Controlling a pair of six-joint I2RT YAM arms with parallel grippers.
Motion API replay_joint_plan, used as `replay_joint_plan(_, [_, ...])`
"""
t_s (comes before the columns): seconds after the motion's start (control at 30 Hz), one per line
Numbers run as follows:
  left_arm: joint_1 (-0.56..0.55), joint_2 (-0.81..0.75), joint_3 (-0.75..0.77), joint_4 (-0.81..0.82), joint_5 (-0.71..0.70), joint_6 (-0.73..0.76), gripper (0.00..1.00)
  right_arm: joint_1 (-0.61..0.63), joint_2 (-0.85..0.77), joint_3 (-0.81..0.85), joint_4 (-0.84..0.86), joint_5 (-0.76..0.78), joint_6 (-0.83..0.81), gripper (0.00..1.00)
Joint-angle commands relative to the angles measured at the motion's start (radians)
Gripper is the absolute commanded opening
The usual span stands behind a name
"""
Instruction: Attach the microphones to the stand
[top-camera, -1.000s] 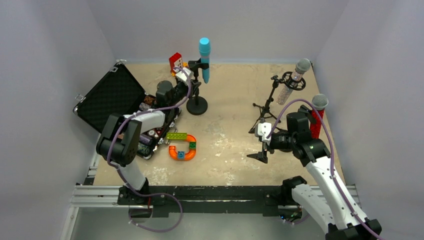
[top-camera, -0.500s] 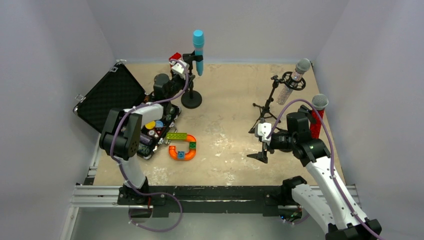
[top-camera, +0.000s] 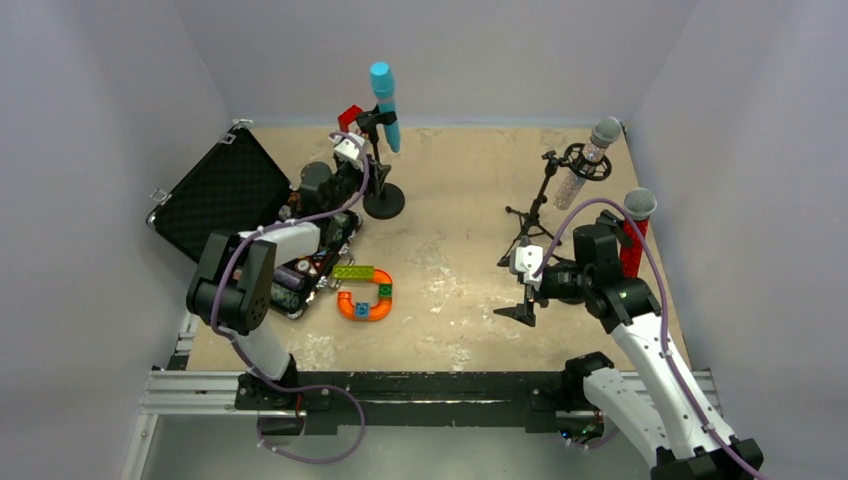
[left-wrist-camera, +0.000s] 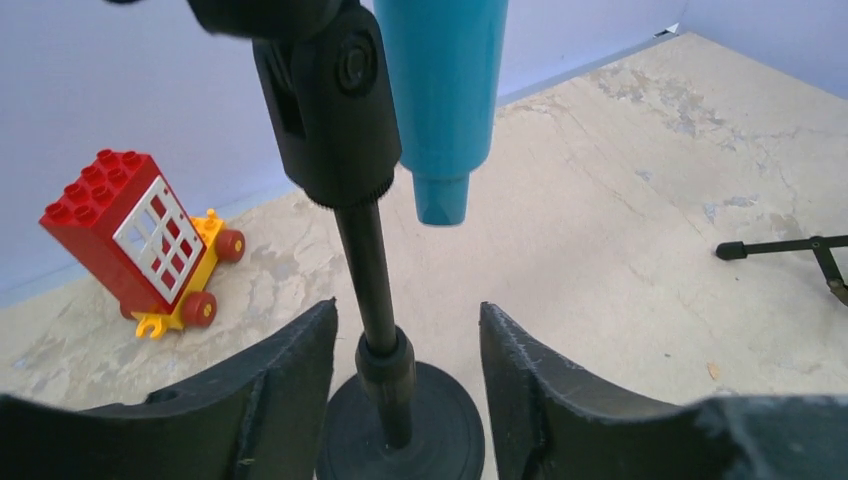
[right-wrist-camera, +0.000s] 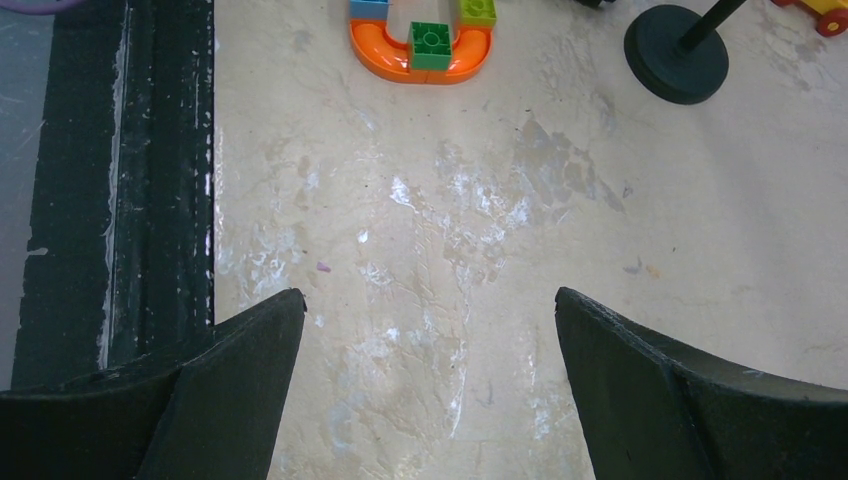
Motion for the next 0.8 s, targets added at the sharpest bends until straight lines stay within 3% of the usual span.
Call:
replay_joint_plan(0.0, [0.007,-0.104,-0.083,0.089,-0.044,-0.047,0.62,-0.005,-0.015,-0.005,0.004,0.009,-0.013,0.99])
replay_joint_plan(0.13, [0.007,-0.212,-0.203,0.132,-0.142,-0.130,0.74,-0.005,-0.023,-0.002,0.002,0.005,-0.010,0.99])
replay_joint_plan(0.27, [0.006,-0.406,-0.289,-0.006,-0.221,-0.221,0.81,-0.010,-0.045,0.005,-0.005,-0.009,-0.007,0.99])
replay_joint_plan(0.4, [0.006,-0.675,-0.290,-0.322,-0.242,-0.262,0.85,-0.023,-0.090,0.025,-0.004,-0.026,0.020,0.99])
replay_joint_plan(0.6, [0.006,-1.020,-0.166,-0.916,-0.264,-0.230,0.99,-0.026,-0.165,0.119,-0.049,0.131,0.113,0.99])
replay_joint_plan(0.77, [0.006,-1.154,-0.011,-1.293,-0.092,-0.210,0.99,-0.027,-0.198,0.269,-0.131,0.194,0.214,0.99])
